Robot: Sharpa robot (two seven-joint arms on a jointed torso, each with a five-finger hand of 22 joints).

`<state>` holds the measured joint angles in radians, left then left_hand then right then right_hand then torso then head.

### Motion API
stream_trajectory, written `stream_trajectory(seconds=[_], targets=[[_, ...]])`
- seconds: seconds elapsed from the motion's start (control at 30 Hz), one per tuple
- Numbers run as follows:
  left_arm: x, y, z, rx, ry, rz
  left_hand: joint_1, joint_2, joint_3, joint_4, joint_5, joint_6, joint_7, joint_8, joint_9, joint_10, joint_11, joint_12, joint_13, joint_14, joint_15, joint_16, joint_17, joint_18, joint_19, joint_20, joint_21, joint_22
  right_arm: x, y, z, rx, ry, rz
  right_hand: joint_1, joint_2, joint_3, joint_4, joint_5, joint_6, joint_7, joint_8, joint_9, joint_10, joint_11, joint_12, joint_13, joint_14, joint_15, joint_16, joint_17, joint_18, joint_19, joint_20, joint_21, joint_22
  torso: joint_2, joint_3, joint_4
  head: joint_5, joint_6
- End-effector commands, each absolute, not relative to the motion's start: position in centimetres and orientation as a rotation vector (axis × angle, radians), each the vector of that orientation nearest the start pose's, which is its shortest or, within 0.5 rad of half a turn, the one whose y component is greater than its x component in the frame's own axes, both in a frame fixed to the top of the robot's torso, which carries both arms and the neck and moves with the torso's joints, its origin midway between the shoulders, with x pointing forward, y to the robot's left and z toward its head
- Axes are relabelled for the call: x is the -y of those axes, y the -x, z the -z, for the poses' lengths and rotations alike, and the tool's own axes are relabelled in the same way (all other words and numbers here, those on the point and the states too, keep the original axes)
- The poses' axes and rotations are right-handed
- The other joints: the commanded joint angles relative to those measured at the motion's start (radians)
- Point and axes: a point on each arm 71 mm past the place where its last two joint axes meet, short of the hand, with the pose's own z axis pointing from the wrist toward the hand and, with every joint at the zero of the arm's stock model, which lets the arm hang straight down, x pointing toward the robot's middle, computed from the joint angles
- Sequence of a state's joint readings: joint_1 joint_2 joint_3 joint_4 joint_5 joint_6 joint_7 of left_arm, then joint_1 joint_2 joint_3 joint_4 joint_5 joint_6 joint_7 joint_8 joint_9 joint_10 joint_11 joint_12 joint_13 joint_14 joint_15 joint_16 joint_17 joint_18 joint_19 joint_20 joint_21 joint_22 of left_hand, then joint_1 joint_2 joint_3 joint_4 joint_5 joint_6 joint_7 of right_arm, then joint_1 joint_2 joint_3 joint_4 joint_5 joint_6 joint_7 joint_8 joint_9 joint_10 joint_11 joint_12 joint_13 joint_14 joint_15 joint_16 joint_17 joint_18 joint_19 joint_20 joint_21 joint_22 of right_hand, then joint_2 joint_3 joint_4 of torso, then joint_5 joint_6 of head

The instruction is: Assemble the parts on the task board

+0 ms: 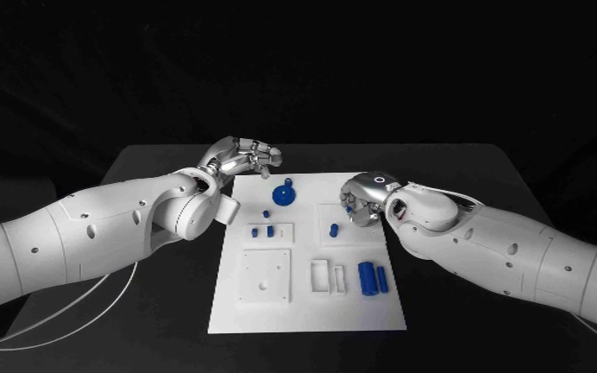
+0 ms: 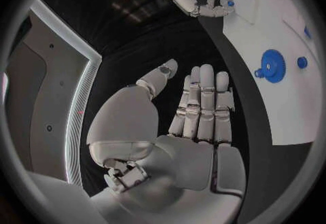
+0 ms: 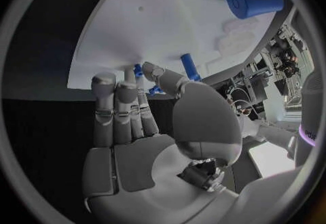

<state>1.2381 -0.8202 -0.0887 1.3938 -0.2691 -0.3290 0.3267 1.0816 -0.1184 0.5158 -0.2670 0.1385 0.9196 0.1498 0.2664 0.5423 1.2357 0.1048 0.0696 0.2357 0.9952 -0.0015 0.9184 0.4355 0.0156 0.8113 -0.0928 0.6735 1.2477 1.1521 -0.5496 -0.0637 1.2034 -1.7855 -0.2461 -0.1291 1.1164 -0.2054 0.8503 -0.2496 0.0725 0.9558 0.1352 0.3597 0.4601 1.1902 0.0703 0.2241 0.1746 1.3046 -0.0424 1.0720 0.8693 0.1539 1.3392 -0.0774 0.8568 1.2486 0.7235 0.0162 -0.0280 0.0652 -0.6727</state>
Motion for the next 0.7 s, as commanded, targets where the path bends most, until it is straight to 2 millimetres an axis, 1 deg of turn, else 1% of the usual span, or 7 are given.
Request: stream_trajectory(seconds=[0.03,0.3,0.5,0.7], targets=[[-23.14,-51.24,18.19,-1.504,0.846,1.339,0.002,0.006,0.000,-0.008,0.004,-0.007,0.001,-0.005,-0.001,-0.010,0.001,-0.003,-0.001,0.000,0.009,-0.005,0.001,0.018,-0.005,0.000,-0.004,0.002,13.22,-51.53,24.98,-1.701,0.532,-0.396,0.003,-0.005,0.007,-0.001,-0.009,0.009,-0.001,0.005,0.001,0.011,-0.003,0.001,0.002,-0.009,-0.003,0.004,0.002,0.108,-0.009,-0.002,0.004,0.003,0.000,0.0000,0.0005,0.000,-0.002],[-23.10,-51.24,18.20,-1.505,0.845,1.339,0.003,0.007,0.000,-0.008,0.004,-0.007,0.001,-0.005,-0.001,-0.010,0.001,-0.002,-0.002,0.000,0.009,-0.005,0.001,0.018,-0.005,0.000,-0.004,0.002,13.00,-51.33,25.37,-1.692,0.548,-0.373,0.006,-0.006,0.017,0.001,-0.013,0.036,-0.012,0.014,0.006,0.033,-0.012,0.015,0.027,-0.010,-0.012,0.005,0.003,0.108,-0.010,-0.003,0.007,0.011,-0.001,0.0003,-0.0007,-0.001,-0.005],[-23.09,-51.22,18.19,-1.505,0.845,1.337,0.003,0.007,0.000,-0.008,0.004,-0.007,0.001,-0.005,-0.001,-0.010,0.001,-0.002,-0.002,0.000,0.009,-0.005,0.002,0.018,-0.005,0.001,-0.004,0.003,12.94,-51.24,25.46,-1.682,0.552,-0.360,0.015,0.002,0.032,0.000,-0.015,0.070,-0.026,0.026,0.013,0.061,-0.025,0.032,0.055,-0.006,-0.024,0.005,0.005,0.108,-0.006,-0.005,0.011,0.017,0.000,0.0003,-0.0003,-0.003,-0.007],[-23.00,-51.21,18.19,-1.507,0.843,1.338,0.004,0.007,0.000,-0.008,0.004,-0.007,0.001,-0.005,-0.001,-0.010,0.001,-0.002,-0.002,0.000,0.009,-0.006,0.002,0.018,-0.005,0.001,-0.004,0.003,12.87,-51.17,25.53,-1.675,0.564,-0.342,0.017,0.004,0.040,-0.005,-0.015,0.089,-0.033,0.031,0.016,0.075,-0.032,0.040,0.072,-0.003,-0.031,0.005,0.005,0.108,-0.002,-0.005,0.015,0.021,-0.001,0.0001,-0.0002,-0.004,-0.007]])
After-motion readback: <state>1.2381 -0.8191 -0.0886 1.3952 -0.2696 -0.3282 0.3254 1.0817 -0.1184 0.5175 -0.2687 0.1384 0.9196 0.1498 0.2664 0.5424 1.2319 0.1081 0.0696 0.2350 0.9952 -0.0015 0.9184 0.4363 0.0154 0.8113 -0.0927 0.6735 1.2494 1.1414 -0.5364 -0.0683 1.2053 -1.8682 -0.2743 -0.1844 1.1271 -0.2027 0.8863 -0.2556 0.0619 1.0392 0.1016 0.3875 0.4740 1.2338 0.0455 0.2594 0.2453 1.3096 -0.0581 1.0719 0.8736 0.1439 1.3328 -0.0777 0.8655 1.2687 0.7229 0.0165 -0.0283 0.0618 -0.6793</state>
